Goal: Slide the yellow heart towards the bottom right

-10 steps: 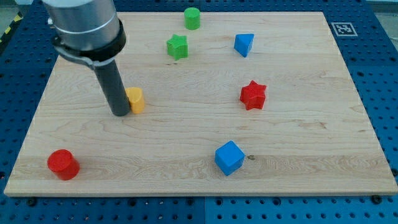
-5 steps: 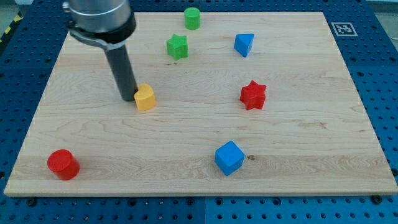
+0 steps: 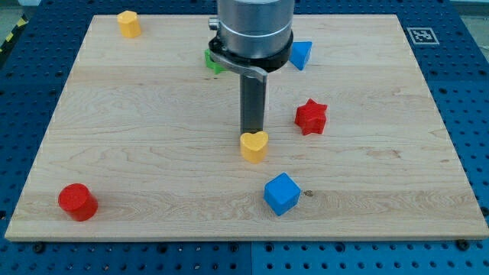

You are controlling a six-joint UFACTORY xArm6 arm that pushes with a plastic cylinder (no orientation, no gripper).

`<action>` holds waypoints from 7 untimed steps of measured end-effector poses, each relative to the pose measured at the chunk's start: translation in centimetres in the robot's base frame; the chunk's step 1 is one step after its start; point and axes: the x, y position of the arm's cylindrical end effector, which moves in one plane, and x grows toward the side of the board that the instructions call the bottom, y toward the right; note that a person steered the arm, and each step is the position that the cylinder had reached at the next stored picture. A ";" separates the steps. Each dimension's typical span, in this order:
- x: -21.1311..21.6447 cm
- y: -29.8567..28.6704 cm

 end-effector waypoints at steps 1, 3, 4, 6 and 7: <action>1.5 -1.5; 3.5 -1.2; 4.4 -1.2; 5.8 -1.2; 6.3 -1.2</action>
